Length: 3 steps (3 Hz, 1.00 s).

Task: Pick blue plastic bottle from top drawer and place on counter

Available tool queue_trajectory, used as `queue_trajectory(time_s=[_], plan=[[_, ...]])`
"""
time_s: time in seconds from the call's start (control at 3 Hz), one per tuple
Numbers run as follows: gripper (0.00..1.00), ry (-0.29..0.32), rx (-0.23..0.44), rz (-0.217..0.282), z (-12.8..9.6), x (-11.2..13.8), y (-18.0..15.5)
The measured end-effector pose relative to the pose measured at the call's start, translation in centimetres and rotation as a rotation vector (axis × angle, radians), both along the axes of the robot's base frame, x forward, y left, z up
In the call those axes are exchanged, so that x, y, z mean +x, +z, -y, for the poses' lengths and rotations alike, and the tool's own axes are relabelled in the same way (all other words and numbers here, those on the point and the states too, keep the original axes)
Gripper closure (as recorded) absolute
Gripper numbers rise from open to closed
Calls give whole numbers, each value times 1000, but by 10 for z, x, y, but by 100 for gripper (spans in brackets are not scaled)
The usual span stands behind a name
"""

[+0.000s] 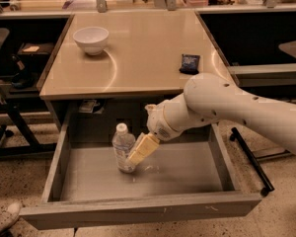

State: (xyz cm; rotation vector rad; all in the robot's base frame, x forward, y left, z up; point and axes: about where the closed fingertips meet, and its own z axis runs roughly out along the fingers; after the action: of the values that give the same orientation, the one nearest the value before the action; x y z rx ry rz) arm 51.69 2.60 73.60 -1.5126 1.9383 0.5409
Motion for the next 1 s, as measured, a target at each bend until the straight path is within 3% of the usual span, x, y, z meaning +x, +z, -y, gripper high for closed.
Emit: queue_trajectory(time_s=[1.0], plan=[[0, -62, 49, 24, -17, 5, -8]])
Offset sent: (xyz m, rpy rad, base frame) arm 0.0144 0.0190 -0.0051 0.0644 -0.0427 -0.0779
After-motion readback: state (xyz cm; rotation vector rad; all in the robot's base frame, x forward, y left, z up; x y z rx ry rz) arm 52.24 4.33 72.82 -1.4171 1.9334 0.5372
